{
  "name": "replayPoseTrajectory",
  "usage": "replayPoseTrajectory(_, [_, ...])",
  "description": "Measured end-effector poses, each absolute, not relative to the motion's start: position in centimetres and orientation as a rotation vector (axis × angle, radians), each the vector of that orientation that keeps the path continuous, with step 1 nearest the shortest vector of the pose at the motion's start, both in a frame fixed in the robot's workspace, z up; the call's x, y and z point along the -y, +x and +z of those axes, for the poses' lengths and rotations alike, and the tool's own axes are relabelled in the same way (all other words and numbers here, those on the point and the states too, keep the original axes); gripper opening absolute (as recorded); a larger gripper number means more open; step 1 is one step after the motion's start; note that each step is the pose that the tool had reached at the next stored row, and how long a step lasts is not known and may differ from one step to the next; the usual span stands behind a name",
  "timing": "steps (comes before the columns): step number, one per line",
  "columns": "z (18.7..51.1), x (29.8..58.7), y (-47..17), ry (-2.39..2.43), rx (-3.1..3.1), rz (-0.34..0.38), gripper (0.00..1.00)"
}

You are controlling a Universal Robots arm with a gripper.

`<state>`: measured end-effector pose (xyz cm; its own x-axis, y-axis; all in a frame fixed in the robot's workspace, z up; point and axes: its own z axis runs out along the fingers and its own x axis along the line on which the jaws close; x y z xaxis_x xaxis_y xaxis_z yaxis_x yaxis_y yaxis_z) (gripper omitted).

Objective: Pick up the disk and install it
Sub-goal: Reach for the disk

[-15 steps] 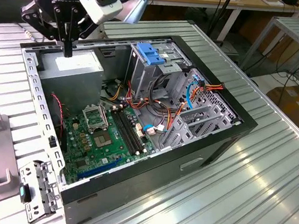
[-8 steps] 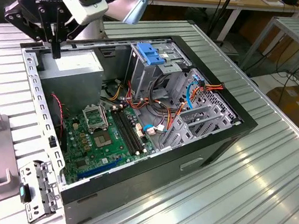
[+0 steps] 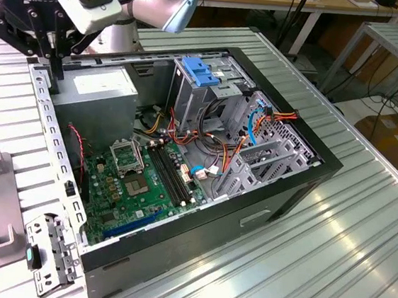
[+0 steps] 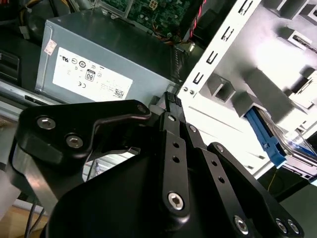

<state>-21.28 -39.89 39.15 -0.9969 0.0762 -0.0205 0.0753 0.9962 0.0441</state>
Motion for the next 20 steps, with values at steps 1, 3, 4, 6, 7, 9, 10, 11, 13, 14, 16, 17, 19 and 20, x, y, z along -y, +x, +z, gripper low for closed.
replayPoseTrajectory(1, [39.1,39.9,-21.5,0.118,-3.117,0.067,0.11])
replayPoseTrajectory(3, [39.1,39.9,-21.9,0.118,-3.117,0.067,0.11])
replayPoseTrajectory(4, [39.1,39.9,-22.1,0.118,-3.117,0.067,0.11])
replayPoseTrajectory(6, [39.1,39.9,-22.7,0.118,-3.117,0.068,0.11])
replayPoseTrajectory(7, [39.1,39.9,-22.9,0.118,-3.117,0.067,0.11])
replayPoseTrajectory(9, [39.1,39.9,-23.3,0.118,-3.117,0.067,0.11])
replayPoseTrajectory(10, [39.1,39.9,-23.7,0.118,-3.118,0.067,0.11])
replayPoseTrajectory(11, [39.1,39.9,-23.9,0.118,-3.118,0.067,0.11])
replayPoseTrajectory(13, [39.1,39.9,-24.3,0.118,-3.118,0.067,0.11])
replayPoseTrajectory(14, [39.1,39.9,-24.5,0.119,-3.118,0.067,0.11])
replayPoseTrajectory(16, [39.1,39.9,-25.0,0.118,-3.118,0.068,0.11])
replayPoseTrajectory(17, [39.1,39.9,-25.2,0.118,-3.118,0.068,0.11])
replayPoseTrajectory(19, [39.1,39.9,-25.6,0.118,-3.118,0.067,0.11])
replayPoseTrajectory(20, [39.0,39.9,-25.9,0.118,-3.119,0.067,0.11])
